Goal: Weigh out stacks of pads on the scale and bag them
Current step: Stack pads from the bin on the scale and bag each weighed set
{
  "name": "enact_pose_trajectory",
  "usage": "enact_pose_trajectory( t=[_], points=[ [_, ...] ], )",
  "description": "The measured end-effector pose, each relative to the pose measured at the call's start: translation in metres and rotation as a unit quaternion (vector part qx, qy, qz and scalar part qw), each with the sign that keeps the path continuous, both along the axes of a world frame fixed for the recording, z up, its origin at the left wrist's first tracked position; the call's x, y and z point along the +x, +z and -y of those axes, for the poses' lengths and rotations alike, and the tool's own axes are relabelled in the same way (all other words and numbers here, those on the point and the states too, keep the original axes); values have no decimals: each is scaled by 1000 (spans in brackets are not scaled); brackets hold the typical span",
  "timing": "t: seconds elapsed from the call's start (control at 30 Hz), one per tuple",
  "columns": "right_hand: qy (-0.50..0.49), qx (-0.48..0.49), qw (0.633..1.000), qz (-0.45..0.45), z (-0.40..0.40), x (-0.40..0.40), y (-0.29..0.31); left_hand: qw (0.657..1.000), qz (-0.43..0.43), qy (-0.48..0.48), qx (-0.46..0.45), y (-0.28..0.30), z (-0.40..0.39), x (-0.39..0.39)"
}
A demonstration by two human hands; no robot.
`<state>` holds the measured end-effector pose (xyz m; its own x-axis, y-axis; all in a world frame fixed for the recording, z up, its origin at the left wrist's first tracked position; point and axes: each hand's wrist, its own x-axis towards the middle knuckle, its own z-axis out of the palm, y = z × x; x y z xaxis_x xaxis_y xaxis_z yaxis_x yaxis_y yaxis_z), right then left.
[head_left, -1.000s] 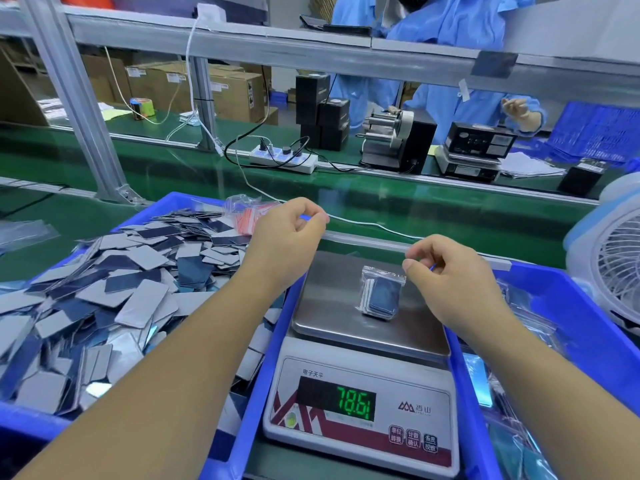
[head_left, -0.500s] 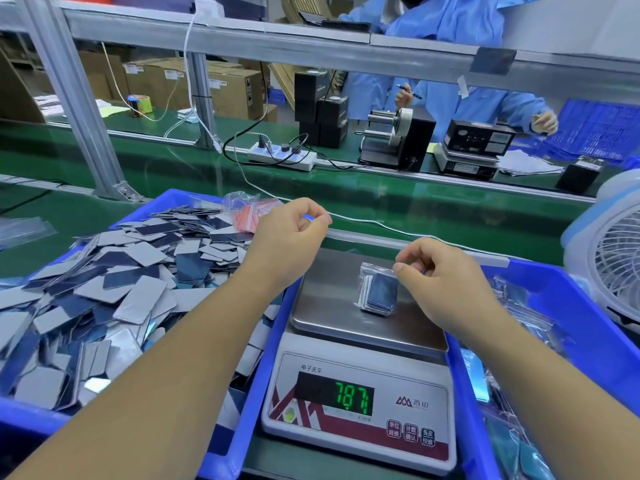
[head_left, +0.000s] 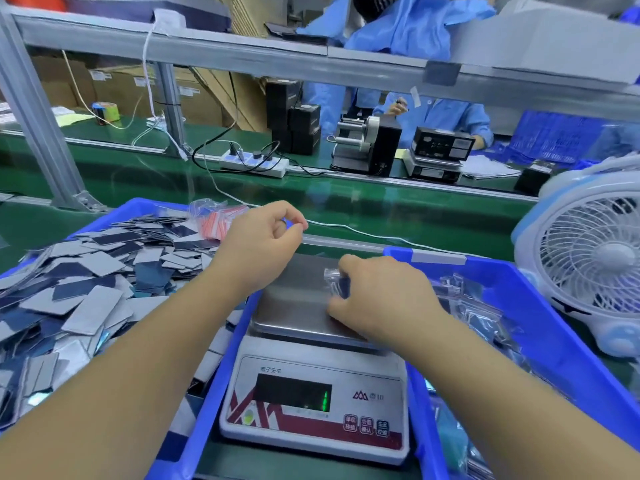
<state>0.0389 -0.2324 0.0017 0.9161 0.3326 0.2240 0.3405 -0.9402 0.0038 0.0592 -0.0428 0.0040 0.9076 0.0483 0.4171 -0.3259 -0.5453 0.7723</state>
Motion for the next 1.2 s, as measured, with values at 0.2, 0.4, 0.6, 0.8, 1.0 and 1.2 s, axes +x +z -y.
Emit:
enact_pose_trajectory(
  t=[0.2, 0.4, 0.6, 0.8, 1.0, 1.2],
  points=[
    [-111, 77, 990, -30, 83, 28, 24, 999, -21, 4, 36, 2, -6, 2],
    [-177, 37, 979, -95, 130, 41, 9, 995, -62, -2, 79, -4, -10, 9],
    [-134, 81, 986, -50, 106, 40, 25, 970, -171, 26, 170, 8, -26, 10],
    [-4, 67, 996, -64, 45, 12, 41, 895, -260, 78, 355, 23, -73, -2],
    [73, 88, 992, -54, 3, -6, 20, 853, -345, 46, 389, 22, -100, -28],
    [92, 149, 982, -71, 10, -5, 11, 840, -335, 32, 426, 13, -95, -38]
  ],
)
